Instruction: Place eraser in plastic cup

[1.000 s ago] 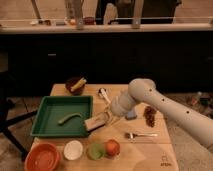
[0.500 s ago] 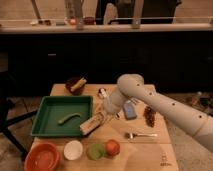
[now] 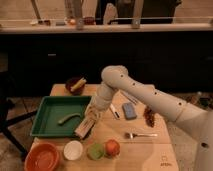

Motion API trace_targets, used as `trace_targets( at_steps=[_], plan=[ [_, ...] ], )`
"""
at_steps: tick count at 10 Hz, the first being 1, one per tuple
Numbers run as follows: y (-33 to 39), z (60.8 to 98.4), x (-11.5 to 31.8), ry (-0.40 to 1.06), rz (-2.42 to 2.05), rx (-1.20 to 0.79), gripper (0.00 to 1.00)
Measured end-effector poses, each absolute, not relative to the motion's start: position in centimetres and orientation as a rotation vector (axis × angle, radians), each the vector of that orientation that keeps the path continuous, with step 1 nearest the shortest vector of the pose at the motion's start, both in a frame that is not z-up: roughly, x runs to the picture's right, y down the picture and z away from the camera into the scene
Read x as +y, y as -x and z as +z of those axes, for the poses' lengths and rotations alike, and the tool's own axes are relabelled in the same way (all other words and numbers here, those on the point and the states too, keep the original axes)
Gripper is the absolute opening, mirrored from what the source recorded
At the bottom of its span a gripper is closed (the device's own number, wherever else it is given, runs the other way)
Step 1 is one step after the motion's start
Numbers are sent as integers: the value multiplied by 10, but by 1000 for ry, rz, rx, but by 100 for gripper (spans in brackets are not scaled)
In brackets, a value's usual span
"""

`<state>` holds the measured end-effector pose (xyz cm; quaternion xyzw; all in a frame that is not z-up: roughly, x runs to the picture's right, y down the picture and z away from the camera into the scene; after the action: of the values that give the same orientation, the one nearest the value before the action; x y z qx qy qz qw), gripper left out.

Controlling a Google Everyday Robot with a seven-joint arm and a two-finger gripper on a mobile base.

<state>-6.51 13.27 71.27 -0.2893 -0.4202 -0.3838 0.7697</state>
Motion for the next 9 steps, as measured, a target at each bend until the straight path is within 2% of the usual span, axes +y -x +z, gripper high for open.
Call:
trace_targets(
  at_steps=[4, 9],
  plan=[
    [65, 710, 140, 706, -1036, -916, 0],
    [48, 710, 181, 799, -1144, -885, 0]
  ],
)
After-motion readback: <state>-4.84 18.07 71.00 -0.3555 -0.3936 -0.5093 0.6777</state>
